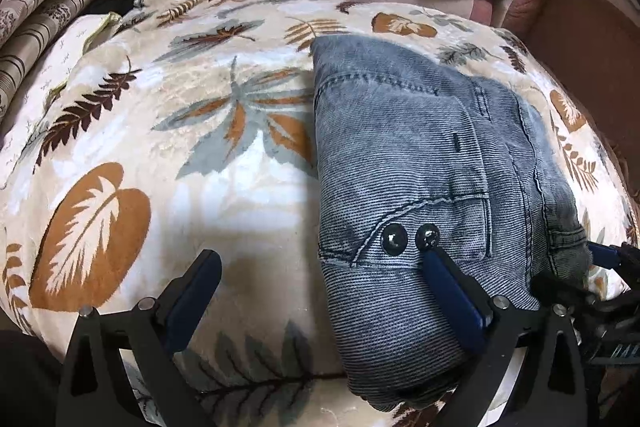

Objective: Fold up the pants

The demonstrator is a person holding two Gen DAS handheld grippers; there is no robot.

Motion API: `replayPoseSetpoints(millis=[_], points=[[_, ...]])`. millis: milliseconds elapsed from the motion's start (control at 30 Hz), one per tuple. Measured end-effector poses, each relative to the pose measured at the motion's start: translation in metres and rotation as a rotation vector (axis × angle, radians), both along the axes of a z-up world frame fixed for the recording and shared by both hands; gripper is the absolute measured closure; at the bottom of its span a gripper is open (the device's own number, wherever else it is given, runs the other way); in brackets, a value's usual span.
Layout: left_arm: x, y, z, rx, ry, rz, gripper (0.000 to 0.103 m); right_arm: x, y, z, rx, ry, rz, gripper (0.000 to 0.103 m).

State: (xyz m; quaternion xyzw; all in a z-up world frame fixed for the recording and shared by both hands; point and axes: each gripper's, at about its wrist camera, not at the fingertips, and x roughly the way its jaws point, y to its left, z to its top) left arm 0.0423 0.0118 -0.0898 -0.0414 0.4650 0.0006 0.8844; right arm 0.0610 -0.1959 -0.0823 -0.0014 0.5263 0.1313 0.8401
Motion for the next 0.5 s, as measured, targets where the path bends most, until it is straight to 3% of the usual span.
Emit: replayPoseSetpoints(millis=[100,267,367,500], points=[[0.001,0.002,0.0,-0.01,0.005,0.006,0.001,-0.001,-0.003,0.009,-0.006,0.018,-0.011,0.004],[0.001,0.001,-0.001,-0.006,0.002,0.004,0.001,-0.005,-0.001,0.035,-0.023,-0.079,-0.004,0.004],[0.001,0.0,-0.001,0.001,0.0,0.003,0.001,0.0,0.006,0.013,-0.099,-0.018,0.025,0.004],[0.002,0.002,0.0,-0.006,0.001,0.004,0.001,-0.001,0.0,0.015,-0.064,-0.007,-0.005,0.004]])
